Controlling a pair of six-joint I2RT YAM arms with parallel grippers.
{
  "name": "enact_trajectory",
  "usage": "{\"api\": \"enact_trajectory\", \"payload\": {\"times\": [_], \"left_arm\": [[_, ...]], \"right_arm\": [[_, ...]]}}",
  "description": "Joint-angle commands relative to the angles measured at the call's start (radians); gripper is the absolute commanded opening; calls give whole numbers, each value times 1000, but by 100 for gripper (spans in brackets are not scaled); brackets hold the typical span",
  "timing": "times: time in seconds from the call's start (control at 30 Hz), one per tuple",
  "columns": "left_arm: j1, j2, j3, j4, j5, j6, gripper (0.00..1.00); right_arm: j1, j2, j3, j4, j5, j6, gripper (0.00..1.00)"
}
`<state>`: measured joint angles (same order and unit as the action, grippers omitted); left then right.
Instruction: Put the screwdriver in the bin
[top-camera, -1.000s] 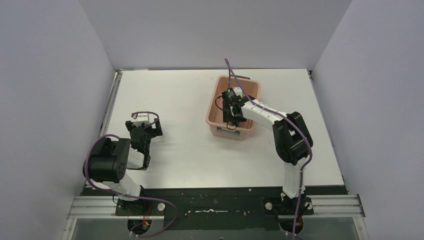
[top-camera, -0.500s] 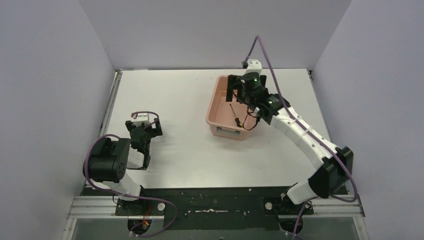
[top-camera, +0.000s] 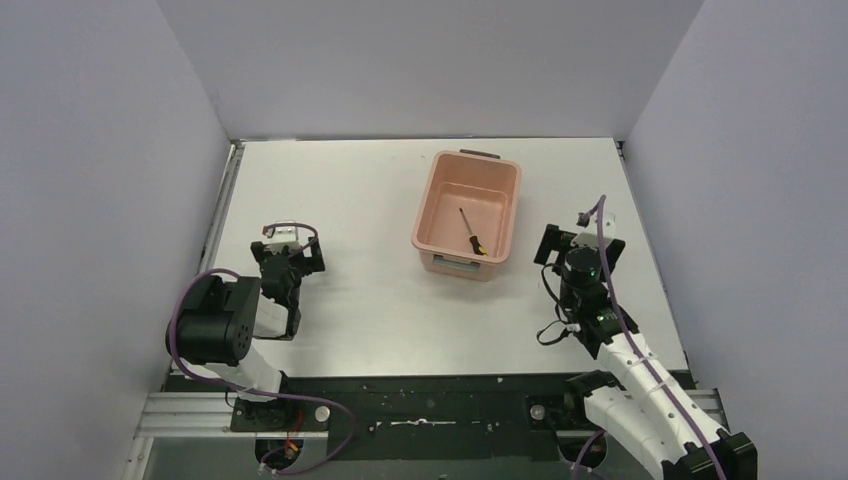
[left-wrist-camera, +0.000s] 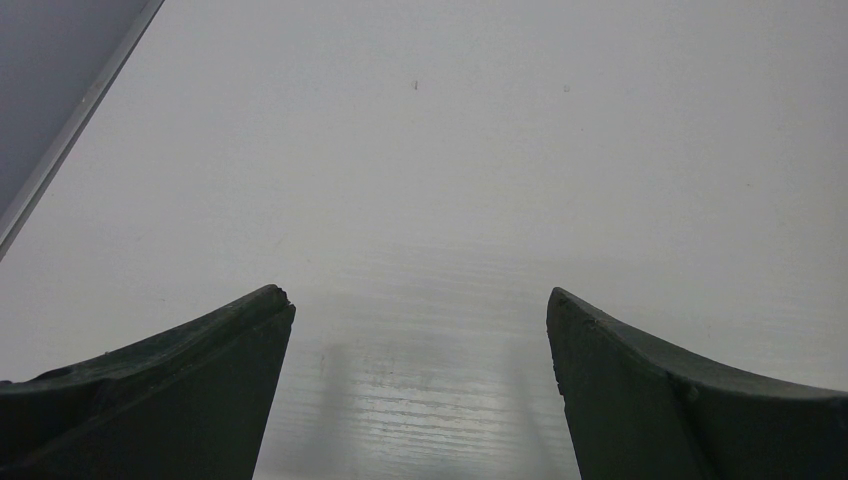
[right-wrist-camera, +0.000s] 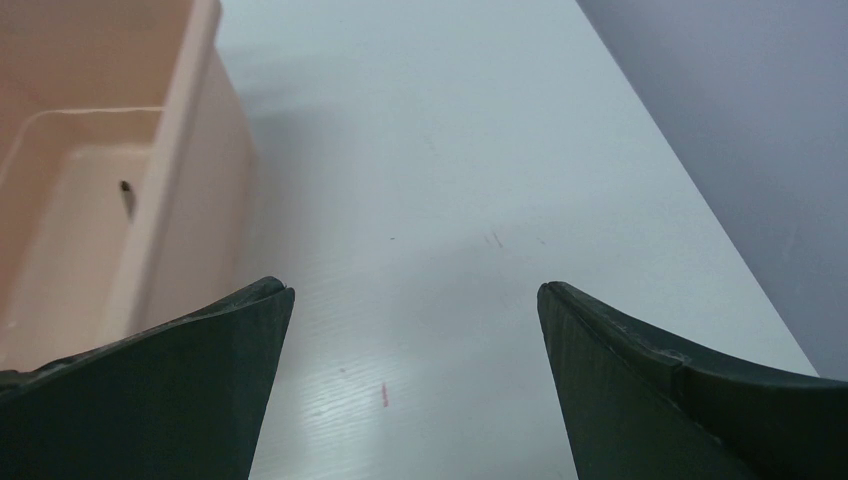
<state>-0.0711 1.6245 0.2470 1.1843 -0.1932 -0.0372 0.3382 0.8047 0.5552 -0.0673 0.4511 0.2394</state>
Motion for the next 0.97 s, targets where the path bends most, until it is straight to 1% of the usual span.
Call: {"api": "enact_trajectory", "payload": {"times": [0.0,0.07,0.13,0.23,0.27,0.4,0.67,0.93], "left_arm": [[-2,-14,8,24,10,7,97],[-2,-13,8,25,9,8,97],[-2,-14,8,25,10,8,97],[-2,-13,8,24,11,7,97],[-2,-13,8,25,11,7,97],[-2,-13,8,25,10,8,97],[-2,-13,8,23,9,8,97],[-2,-13,8,23,11,8,97]], "right_arm": [[-14,-76,-188,303,144,-62,100],[-17,-85,-262,381,186,-55,100],[-16,-83,-334,451,190,-52,100],[-17,-71,-398,543,182,-28,100],[-17,-67,-414,568,180,-42,100],[-18,-77,-455,596,190,-60,100],[-17,-116,-588,753,179,-74,100],[-17,-87,-582,770,166,-83,100]]}}
